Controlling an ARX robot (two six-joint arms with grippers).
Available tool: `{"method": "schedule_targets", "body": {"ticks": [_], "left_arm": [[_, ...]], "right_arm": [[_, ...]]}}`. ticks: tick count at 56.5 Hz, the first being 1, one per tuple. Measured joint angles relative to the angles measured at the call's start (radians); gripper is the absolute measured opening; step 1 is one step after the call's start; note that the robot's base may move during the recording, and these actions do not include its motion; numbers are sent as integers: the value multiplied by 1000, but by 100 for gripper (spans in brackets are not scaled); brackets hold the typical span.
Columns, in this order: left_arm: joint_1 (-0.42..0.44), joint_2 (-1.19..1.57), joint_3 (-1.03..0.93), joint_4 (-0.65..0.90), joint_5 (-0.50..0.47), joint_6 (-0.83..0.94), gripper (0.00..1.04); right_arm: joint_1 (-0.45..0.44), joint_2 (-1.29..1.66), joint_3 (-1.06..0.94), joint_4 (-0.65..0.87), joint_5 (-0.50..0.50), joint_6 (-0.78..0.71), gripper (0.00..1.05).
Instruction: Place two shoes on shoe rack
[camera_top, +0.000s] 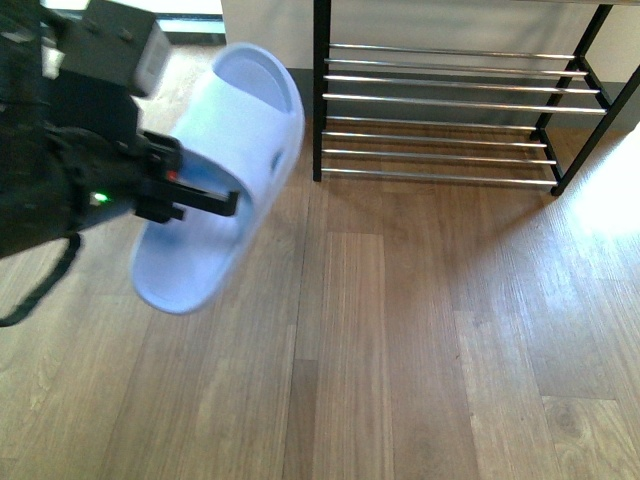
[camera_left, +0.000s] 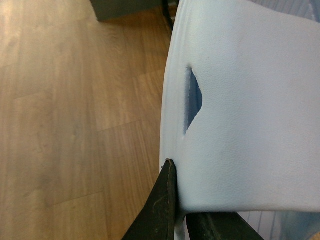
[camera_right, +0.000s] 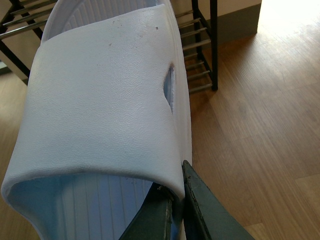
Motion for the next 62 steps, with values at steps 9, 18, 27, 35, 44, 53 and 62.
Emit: {"method": "schedule_targets", "body": {"ticks": [9, 18, 27, 35, 44, 53, 62], "left_arm": [[19, -245, -143, 2, -37, 28, 2], [20, -492, -243, -46, -106, 45, 2], [35, -723, -319, -163, -140, 34, 2], [48, -822, -337, -193, -151, 28, 2], [48, -822, -337, -195, -150, 28, 2], [48, -822, -337, -195, -150, 28, 2], [48, -822, -338, -195, -150, 28, 2]], "right_arm": [[0, 0, 0, 0, 0, 0, 1], [0, 0, 0, 0, 0, 0, 1], [0, 0, 0, 0, 0, 0, 1], [0, 0, 0, 0, 0, 0, 1], [0, 0, 0, 0, 0, 0, 1], [0, 0, -1, 0, 0, 0, 1], [0, 0, -1, 0, 0, 0, 1]]}}
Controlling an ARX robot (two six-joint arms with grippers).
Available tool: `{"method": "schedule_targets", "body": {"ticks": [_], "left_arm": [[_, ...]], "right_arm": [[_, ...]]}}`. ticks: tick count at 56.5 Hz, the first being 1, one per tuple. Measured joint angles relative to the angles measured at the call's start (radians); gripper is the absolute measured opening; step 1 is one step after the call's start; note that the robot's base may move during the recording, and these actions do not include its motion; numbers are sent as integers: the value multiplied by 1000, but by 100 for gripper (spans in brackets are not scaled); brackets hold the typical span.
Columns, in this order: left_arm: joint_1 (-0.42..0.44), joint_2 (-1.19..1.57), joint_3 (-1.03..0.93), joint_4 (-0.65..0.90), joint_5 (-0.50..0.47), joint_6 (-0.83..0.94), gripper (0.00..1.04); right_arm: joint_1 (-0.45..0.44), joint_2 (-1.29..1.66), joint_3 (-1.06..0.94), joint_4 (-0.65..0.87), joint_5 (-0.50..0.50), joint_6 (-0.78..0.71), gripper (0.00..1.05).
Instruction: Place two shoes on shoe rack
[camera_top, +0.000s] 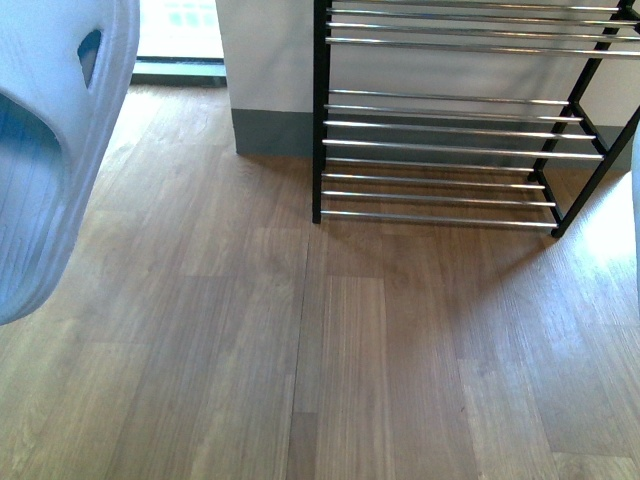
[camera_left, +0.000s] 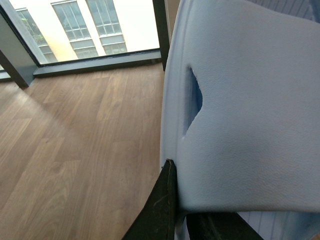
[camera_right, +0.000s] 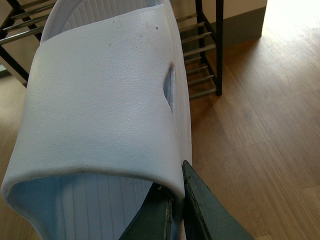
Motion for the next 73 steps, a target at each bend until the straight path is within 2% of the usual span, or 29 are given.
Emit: {"method": "schedule_targets", "body": {"ticks": [73], "left_arm": [[3, 1, -1, -2, 0, 0, 2]], "right_arm": [[1, 0, -1, 0, -3, 0, 1]]}}
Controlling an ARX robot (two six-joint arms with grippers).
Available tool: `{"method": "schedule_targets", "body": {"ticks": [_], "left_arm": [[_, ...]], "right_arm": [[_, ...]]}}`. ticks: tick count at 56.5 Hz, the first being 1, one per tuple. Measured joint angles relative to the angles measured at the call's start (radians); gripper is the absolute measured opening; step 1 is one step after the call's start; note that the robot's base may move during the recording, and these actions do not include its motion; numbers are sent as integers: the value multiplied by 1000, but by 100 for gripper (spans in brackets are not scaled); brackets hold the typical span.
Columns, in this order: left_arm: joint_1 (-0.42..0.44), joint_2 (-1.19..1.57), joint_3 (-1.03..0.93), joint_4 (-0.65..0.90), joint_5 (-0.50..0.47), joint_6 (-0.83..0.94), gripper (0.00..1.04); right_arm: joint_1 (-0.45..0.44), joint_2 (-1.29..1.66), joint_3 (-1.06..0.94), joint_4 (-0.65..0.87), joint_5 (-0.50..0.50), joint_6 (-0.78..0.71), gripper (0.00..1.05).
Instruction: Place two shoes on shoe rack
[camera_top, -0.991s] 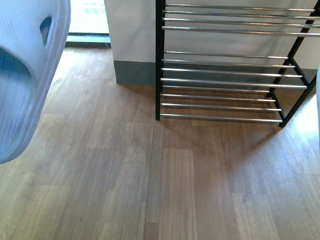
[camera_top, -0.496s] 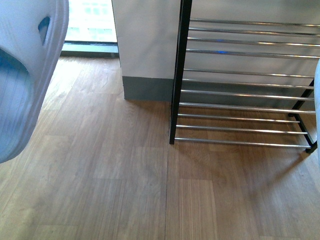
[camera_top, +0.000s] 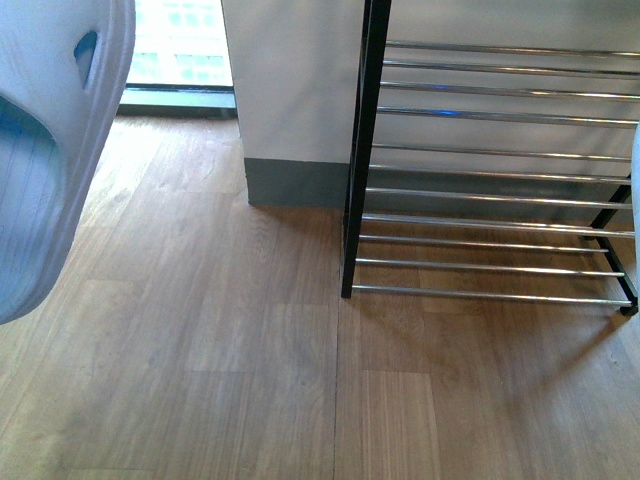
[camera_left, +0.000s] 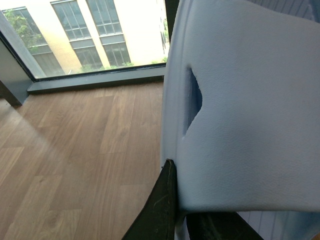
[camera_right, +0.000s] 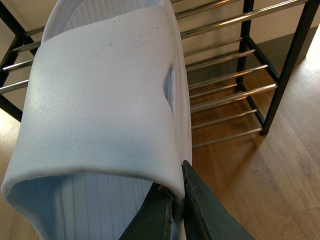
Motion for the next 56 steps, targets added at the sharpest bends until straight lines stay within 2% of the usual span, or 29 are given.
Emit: {"method": "schedule_targets", "body": {"ticks": [56], "left_arm": [[0, 0, -3, 0, 0, 0, 2]], "right_arm": [[0, 0, -1, 0, 0, 0, 1]]}}
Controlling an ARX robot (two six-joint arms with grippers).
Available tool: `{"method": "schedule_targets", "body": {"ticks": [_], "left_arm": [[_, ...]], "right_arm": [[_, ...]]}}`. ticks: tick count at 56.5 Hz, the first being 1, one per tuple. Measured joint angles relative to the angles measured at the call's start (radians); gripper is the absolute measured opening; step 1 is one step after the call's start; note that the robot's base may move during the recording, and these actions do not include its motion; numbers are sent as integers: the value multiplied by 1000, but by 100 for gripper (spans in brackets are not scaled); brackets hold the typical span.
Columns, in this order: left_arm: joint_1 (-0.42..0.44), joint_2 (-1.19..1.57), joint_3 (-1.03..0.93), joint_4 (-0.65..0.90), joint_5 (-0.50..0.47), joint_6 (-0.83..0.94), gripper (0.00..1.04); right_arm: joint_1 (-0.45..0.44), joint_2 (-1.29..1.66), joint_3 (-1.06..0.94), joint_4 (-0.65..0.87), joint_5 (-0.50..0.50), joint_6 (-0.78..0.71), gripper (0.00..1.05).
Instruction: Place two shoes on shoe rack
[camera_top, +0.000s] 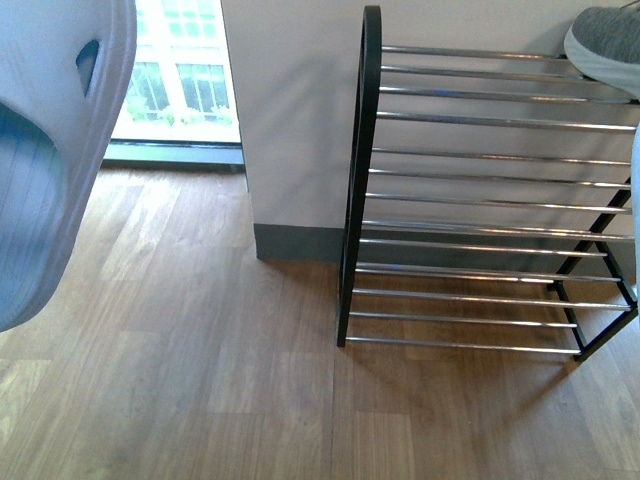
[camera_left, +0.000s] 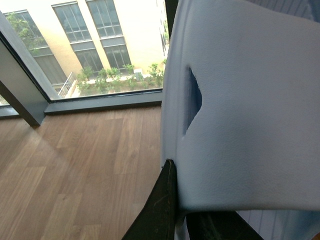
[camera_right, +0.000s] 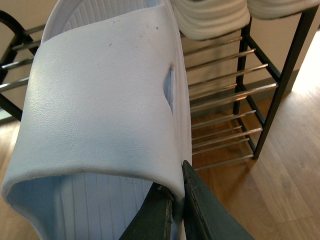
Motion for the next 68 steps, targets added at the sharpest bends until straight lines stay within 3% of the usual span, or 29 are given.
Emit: {"method": "schedule_targets", "body": {"ticks": [13, 19, 22, 31, 38, 46, 68], "left_arm": [[0, 0, 0, 0, 0, 0, 2], [0, 0, 0, 0, 0, 0, 2], [0, 0, 0, 0, 1, 0, 2], [0, 0, 0, 0, 0, 0, 2], [0, 0, 0, 0, 1, 0, 2], [0, 0, 0, 0, 0, 0, 2], [0, 0, 0, 0, 0, 0, 2]], "right_arm": [[0, 1, 0, 2, -2, -2, 1], [-2, 59, -30, 223, -72, -60, 1], [8, 48, -21, 235, -80, -71, 1], [67, -56, 56, 74, -92, -93, 1], [156, -40, 232, -111, -127, -117, 1], [197, 68, 422, -212, -173, -118, 1], [188, 444, 877, -437, -210, -159, 1]]}}
